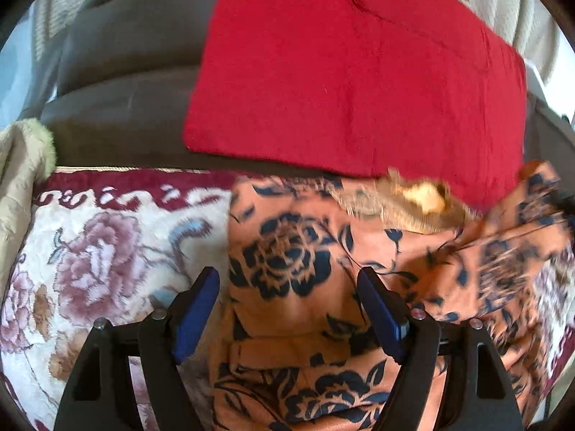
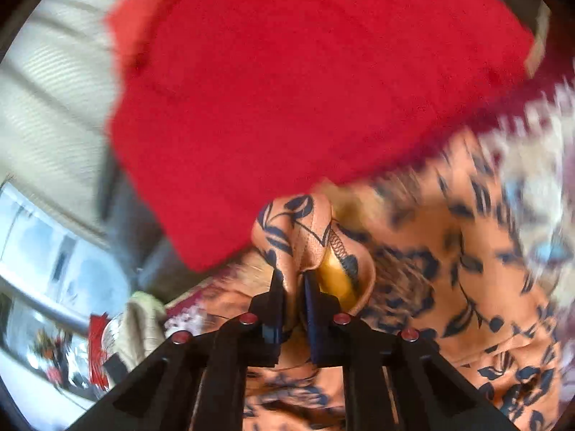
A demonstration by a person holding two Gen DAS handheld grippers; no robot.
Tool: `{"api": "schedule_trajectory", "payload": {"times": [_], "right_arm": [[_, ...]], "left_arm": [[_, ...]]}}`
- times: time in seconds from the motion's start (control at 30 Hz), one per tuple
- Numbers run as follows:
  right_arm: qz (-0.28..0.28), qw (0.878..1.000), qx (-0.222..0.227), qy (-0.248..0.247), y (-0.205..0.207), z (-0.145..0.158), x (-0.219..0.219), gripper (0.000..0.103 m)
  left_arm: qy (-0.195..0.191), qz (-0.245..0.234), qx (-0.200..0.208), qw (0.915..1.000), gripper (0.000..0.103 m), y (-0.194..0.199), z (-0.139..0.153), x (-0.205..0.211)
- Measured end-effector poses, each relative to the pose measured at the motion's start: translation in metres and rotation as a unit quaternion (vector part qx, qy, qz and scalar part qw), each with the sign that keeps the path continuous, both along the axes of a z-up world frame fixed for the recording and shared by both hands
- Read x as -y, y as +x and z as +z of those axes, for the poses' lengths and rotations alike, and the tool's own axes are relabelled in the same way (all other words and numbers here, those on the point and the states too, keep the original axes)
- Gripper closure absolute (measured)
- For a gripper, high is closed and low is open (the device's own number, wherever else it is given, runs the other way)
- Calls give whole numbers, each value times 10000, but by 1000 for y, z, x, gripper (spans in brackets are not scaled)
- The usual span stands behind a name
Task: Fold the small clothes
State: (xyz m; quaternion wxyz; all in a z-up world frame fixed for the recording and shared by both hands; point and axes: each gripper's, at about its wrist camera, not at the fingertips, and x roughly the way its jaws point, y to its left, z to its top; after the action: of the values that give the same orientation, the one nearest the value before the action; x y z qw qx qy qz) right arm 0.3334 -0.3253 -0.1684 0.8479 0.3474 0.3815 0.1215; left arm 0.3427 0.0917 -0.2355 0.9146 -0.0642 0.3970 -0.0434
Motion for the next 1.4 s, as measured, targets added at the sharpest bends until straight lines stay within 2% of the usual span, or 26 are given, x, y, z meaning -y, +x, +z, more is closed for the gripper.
{"api": "schedule_trajectory", "payload": {"times": [0.13, 0.2, 0.27, 0.3, 0.37, 0.4, 0.43, 0.47, 0.57, 0.63, 0.7, 0.77, 0.83, 0.9, 0.93, 1.0, 1.07, 1.13, 1.17, 1.2, 1.23, 1.27, 1.3, 1.37, 1.4], "right_arm": [[-126, 9943, 1050, -154, -39, 49, 14, 91], [-370, 9919, 1136, -437, -51, 52, 32, 91], [-748, 9911, 739, -815, -51, 29, 56, 90], [-808, 9917, 556, -835, -50, 16, 64, 87], [-673, 9956, -201, -616, -43, -25, 82, 87], [-761, 9933, -744, -449, -44, -48, 93, 87], [-889, 9907, -978, -326, -50, -60, 101, 87], [-1073, 9889, -1015, -187, -57, -68, 110, 87], [-1499, 9861, -715, -99, -72, -67, 128, 86], [-1267, 9912, -384, -40, -72, -58, 128, 86], [-1033, 9944, -92, -186, -72, -49, 116, 86], [-830, 9958, 114, -367, -71, -45, 102, 86], [-739, 9959, -280, -449, -54, -62, 91, 86], [-389, 9949, -877, -317, -32, -92, 87, 86], [-418, 9947, -878, -346, -32, -96, 86, 87], [-482, 9962, -652, -306, -38, -77, 87, 86], [-460, 9986, -75, -254, -47, -55, 86, 86], [-322, 9985, 286, -344, -56, -41, 79, 84], [-206, 9989, 281, -318, -56, -42, 75, 71], [-89, 9996, 89, -252, -53, -51, 70, 54], [47, 9995, -262, -191, -45, -62, 64, 17], [176, 9983, -527, -175, -40, -75, 57, 16], [213, 9979, -514, -319, -38, -81, 53, 17], [220, 9962, -260, -802, -45, -69, 44, 18], [218, 9970, -123, -729, -52, -63, 45, 18]], "left_arm": [[-214, 133, 101, 9996, 24, 2, 5, -4], [-114, 111, 53, 9999, 24, 2, 3, -1], [33, 77, -3, 10000, 24, 3, 0, 3], [95, 55, -31, 9999, 24, 3, -2, 6], [166, 25, -66, 9998, 24, 3, -5, 10], [187, 21, -63, 9998, 24, 3, -6, 11], [212, 17, -46, 9998, 24, 3, -6, 13], [232, 15, -21, 9997, 24, 2, -5, 15], [294, 23, 2, 9996, 24, 2, -6, 20], [371, 49, -21, 9993, 24, 5, -8, 23], [543, 87, -113, 9984, 24, 8, -13, 27], [901, 191, -436, 9948, 24, 15, -25, 32], [915, 277, -823, 9920, 22, 20, -40, 29], [841, 331, -850, 9923, 22, 19, -38, 26], [893, 331, -790, 9923, 22, 17, -33, 26], [989, 371, -570, 9928, 22, 11, -22, 26], [916, 375, -356, 9945, 22, 3, -11, 23], [931, 327, -389, 9944, 22, 1, -10, 24], [1050, 305, -499, 9928, 22, 1, -14, 27], [1174, 287, -642, 9906, 22, 2, -19, 29], [1240, 278, -777, 9888, 22, 1, -25, 30], [1192, 278, -774, 9895, 22, -2, -26, 30], [1095, 275, -738, 9909, 22, -8, -23, 29], [921, 188, -601, 9938, 22, -23, -14, 25], [880, 126, -509, 9947, 22, -33, -8, 23]]}}
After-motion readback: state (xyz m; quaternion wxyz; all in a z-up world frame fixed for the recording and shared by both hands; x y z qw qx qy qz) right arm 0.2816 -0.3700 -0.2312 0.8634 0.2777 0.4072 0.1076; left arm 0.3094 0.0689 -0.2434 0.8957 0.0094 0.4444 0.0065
